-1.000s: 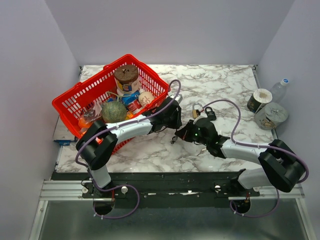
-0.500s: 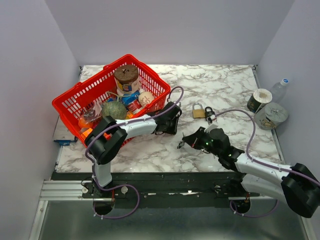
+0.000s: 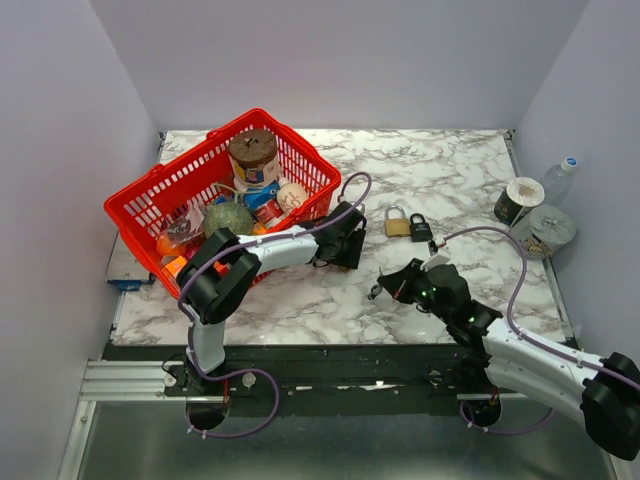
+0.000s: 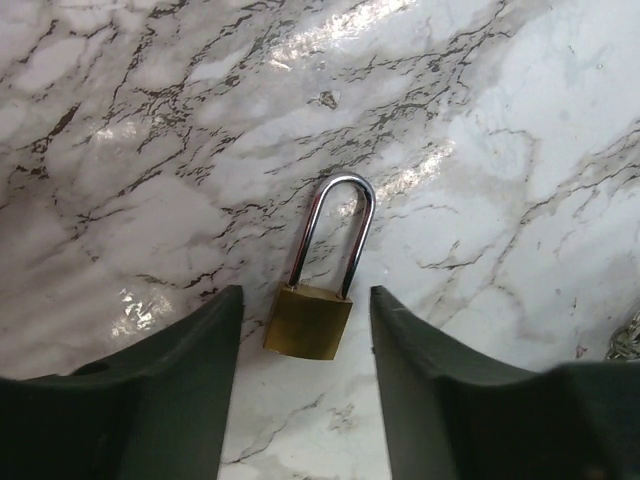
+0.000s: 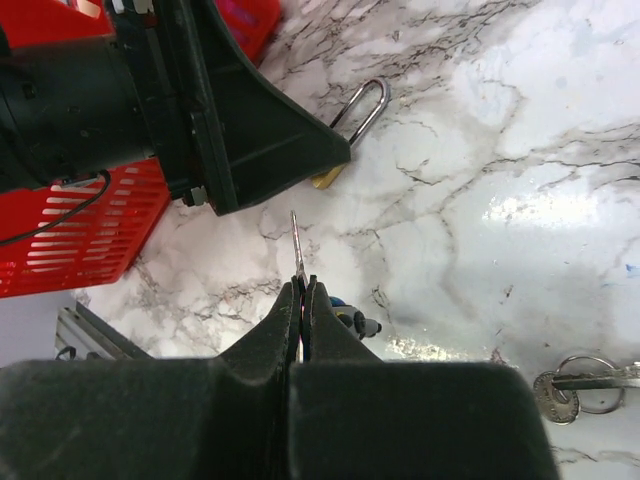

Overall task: Unlock with the key
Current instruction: Place the lock at the center of the board, then adjust the key.

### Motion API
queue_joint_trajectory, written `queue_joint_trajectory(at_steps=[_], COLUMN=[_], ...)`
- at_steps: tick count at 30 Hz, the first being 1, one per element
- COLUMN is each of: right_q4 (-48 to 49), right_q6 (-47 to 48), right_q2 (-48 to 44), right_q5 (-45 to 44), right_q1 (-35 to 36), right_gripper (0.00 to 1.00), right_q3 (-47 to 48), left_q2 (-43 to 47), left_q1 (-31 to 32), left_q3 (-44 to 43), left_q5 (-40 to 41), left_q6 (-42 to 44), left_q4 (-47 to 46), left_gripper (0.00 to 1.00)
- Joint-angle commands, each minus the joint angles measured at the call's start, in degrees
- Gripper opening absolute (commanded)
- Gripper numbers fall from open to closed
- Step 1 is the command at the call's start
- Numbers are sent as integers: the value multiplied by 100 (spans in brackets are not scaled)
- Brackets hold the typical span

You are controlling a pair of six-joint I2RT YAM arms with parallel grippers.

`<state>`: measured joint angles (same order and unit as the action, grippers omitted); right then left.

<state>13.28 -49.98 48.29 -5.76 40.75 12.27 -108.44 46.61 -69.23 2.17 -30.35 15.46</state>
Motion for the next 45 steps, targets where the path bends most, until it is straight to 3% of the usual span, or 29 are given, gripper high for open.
queue_joint_trajectory(at_steps=[1, 22, 29, 35, 41, 45], right_q4=[-282, -827, -809, -818, -765, -547], right_q6=[146, 471, 1103, 1648, 2096, 2247], right_q2=[-215, -575, -777, -988, -1155, -1296], right_q5=[-399, -646, -321, 1171, 3579, 4747], right_q1=[-41, -59, -85, -724, -1868, -1887], right_gripper=[1, 1, 1, 1, 1, 1], right_q3=[12, 214, 425, 750, 978, 1093], left_q2=[-89, 245, 947, 2106, 3311, 3944], left_q1=[-3, 454, 445, 445, 445, 437], left_q3=[24, 340, 279, 655, 1156, 1483], left_q5=[-209, -710, -490, -779, -1078, -2182], left_q6=[-41, -217, 204, 740, 1180, 1207], left_q4=[115, 132, 10, -658, -1413, -2292], left_gripper=[70, 72, 77, 78, 76, 79])
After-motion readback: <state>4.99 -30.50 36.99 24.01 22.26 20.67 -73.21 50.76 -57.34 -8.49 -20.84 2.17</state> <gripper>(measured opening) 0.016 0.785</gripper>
